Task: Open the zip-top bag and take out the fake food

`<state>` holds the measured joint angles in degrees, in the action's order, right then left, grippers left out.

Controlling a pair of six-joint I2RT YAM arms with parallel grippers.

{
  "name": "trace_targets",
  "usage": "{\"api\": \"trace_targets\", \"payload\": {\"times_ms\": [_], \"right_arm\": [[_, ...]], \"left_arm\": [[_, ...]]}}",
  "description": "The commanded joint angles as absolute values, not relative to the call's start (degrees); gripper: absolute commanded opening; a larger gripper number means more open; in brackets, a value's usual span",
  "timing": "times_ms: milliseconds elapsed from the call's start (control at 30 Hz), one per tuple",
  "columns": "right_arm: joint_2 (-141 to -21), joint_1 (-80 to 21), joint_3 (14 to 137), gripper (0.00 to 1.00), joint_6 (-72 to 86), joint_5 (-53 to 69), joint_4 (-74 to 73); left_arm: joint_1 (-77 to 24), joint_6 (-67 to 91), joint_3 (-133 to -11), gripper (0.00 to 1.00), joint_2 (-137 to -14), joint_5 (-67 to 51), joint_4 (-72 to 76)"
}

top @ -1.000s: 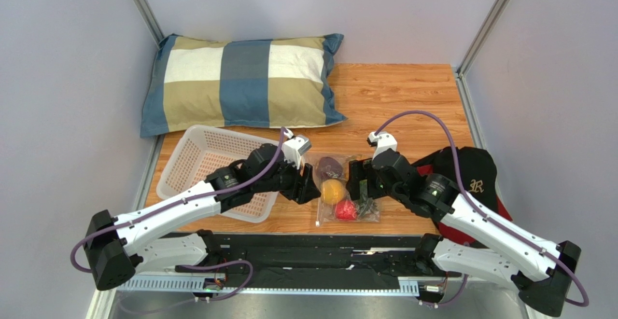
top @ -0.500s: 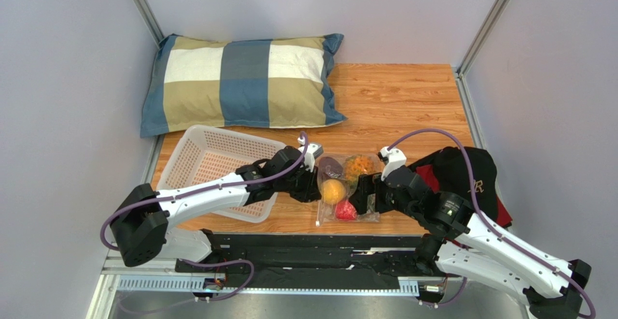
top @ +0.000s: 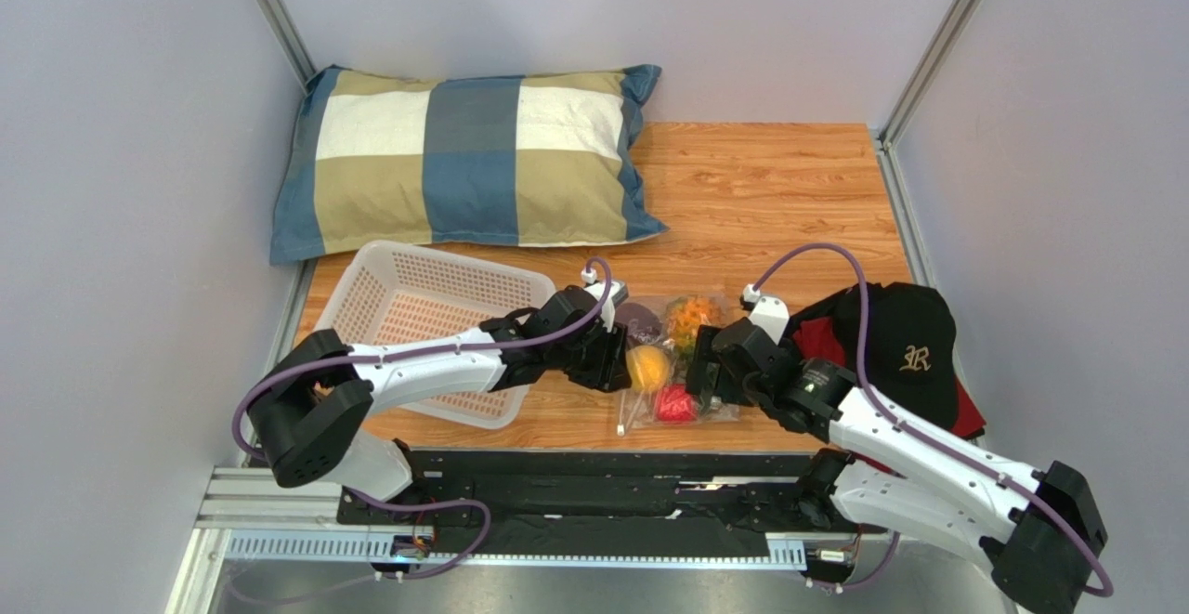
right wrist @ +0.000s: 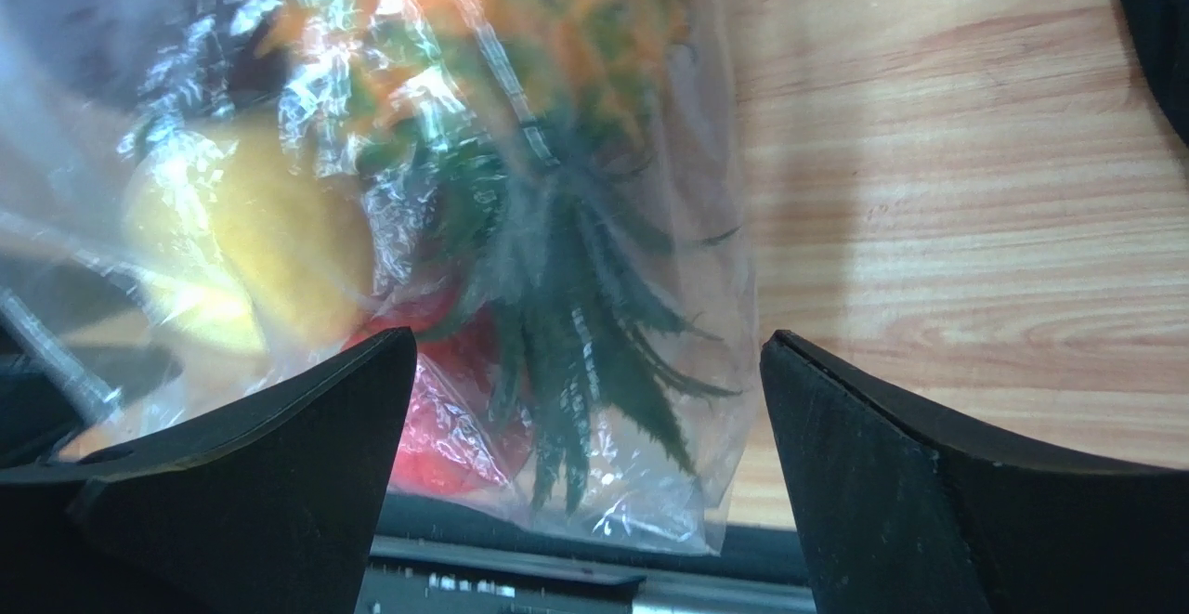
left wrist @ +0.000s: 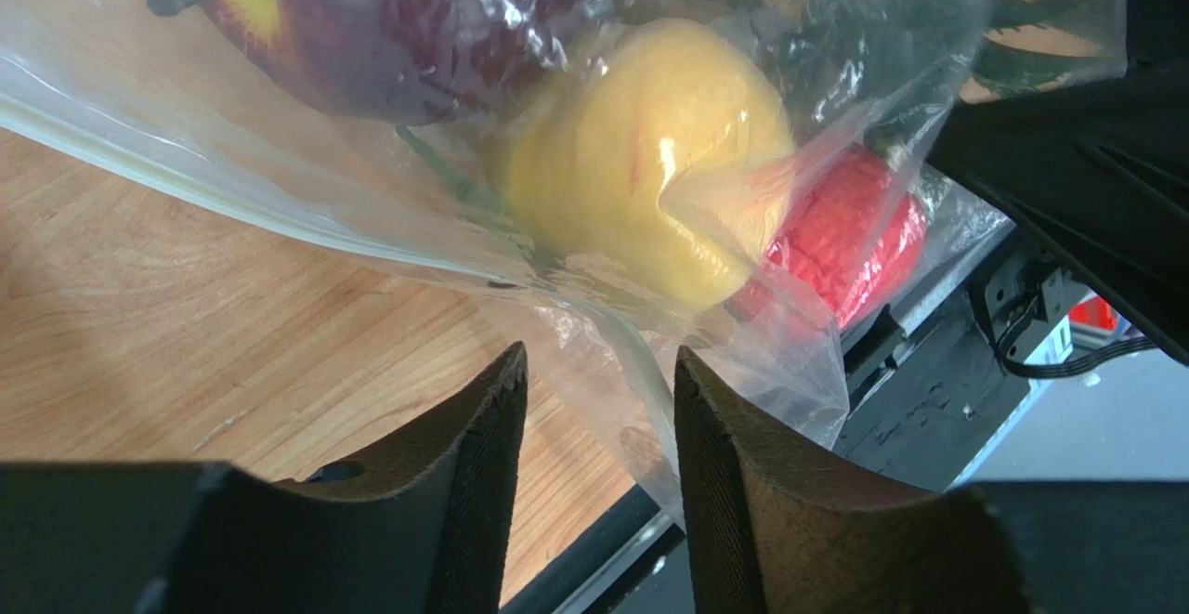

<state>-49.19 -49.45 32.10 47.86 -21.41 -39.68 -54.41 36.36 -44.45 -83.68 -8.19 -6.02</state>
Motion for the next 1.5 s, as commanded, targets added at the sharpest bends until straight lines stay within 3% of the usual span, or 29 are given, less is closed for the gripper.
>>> {"api": "trace_targets", "payload": {"times_ms": [0,200,233,400,467,633,800,933,967,1000,1100,1133,1267,1467], "right_arm": [[-52.02,-45.44,30.67,0.99,47.29,-19.51,-29.01],[-56.07,-43.25,33.22,0.94,44.30,-21.62,-29.09],[-56.51,-41.59,33.40,0.94,43.69,-20.84,-28.66],[-60.98,-30.34,35.59,0.93,37.55,-15.12,-24.35],[-65.28,-26.99,41.27,0.92,33.68,-18.79,-26.01],[-69.79,-30.65,51.41,0.98,29.97,-24.51,-37.69],[-60.84,-39.62,51.77,1.00,32.08,-27.07,-43.59],[-51.79,-40.61,49.40,1.00,37.43,-21.72,-46.84],[-50.20,-40.61,48.18,1.00,39.36,-21.10,-46.85],[-47.05,-40.61,47.12,1.00,40.68,-21.09,-47.28],[-42.65,-40.52,42.37,1.00,44.29,-22.32,-47.02],[-41.93,-40.52,40.62,1.00,44.73,-21.98,-46.93],[-40.35,-40.43,38.76,1.00,45.26,-21.44,-48.51],[-35.61,-40.52,38.58,1.00,44.65,-19.25,-48.08]], "left_arm": [[-54.67,37.09,-43.24,0.45,-83.93,-6.94,-0.36],[-54.14,35.60,-44.91,0.13,-87.01,-9.05,2.02],[-54.14,35.60,-45.61,0.00,-87.45,-9.14,1.93],[-54.14,36.47,-46.23,0.00,-85.79,-8.35,-1.39],[-54.14,38.31,-46.23,0.00,-82.03,-8.26,-2.46],[-54.23,40.96,-48.77,0.00,-73.93,-5.11,-6.23],[-54.23,43.33,-50.10,0.00,-68.47,-1.23,-8.26],[-54.67,39.29,-48.78,0.00,-67.67,-6.15,-8.77],[-54.84,39.29,-48.69,0.06,-68.46,-7.28,-8.96],[-55.10,39.29,-48.17,0.27,-69.25,-8.16,-8.62],[-59.13,37.54,-48.34,0.38,-73.29,-7.83,-5.46],[-61.15,32.48,-48.60,0.38,-75.04,-1.21,-5.01],[-71.62,15.32,-48.87,0.17,-79.97,16.50,-3.34],[-76.29,0.10,-45.71,0.18,-82.71,23.91,2.96]]}}
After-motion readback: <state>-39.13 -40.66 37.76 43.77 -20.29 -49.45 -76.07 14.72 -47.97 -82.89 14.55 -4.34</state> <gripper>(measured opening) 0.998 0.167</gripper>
